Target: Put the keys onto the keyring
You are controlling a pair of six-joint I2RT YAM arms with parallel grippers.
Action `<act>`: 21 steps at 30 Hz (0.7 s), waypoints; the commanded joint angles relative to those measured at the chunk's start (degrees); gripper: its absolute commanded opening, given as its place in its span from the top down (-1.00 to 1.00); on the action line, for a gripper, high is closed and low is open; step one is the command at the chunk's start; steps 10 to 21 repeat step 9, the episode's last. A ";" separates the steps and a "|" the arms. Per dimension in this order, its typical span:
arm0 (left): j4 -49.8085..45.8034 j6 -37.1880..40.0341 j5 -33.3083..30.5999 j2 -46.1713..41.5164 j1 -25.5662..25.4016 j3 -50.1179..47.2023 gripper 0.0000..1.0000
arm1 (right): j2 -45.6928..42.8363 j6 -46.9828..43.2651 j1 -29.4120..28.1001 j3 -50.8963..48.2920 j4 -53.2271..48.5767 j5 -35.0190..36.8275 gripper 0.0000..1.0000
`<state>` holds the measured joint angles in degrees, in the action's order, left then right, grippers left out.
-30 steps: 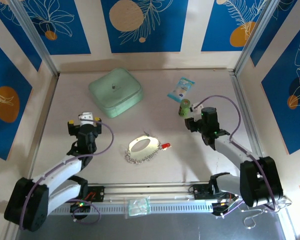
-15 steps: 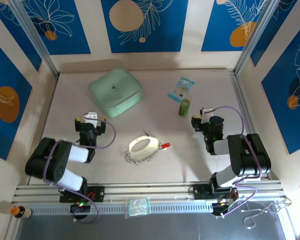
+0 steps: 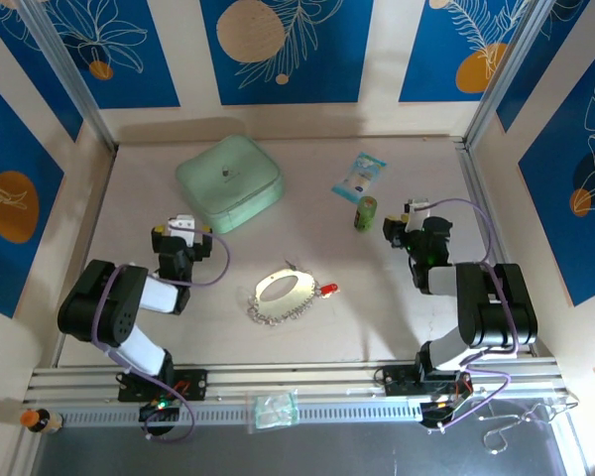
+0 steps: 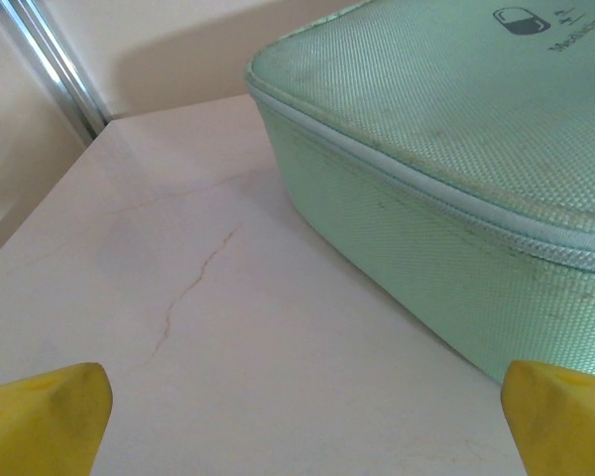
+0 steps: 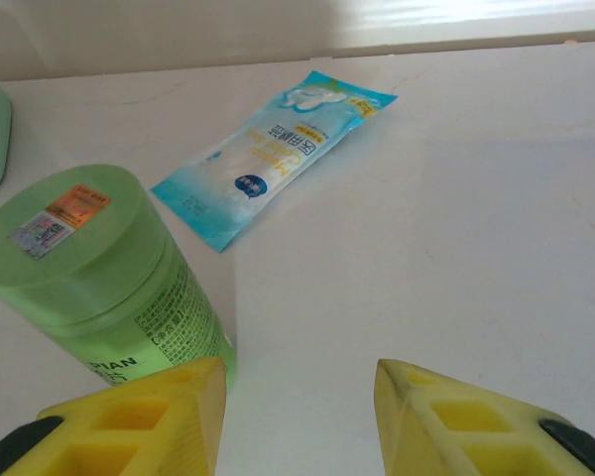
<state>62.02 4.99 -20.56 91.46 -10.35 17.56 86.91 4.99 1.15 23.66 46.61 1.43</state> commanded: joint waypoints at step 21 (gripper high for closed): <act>-5.05 -2.20 6.32 -1.46 3.32 2.62 -0.99 | 0.54 0.81 0.21 0.50 -0.72 -1.06 -0.04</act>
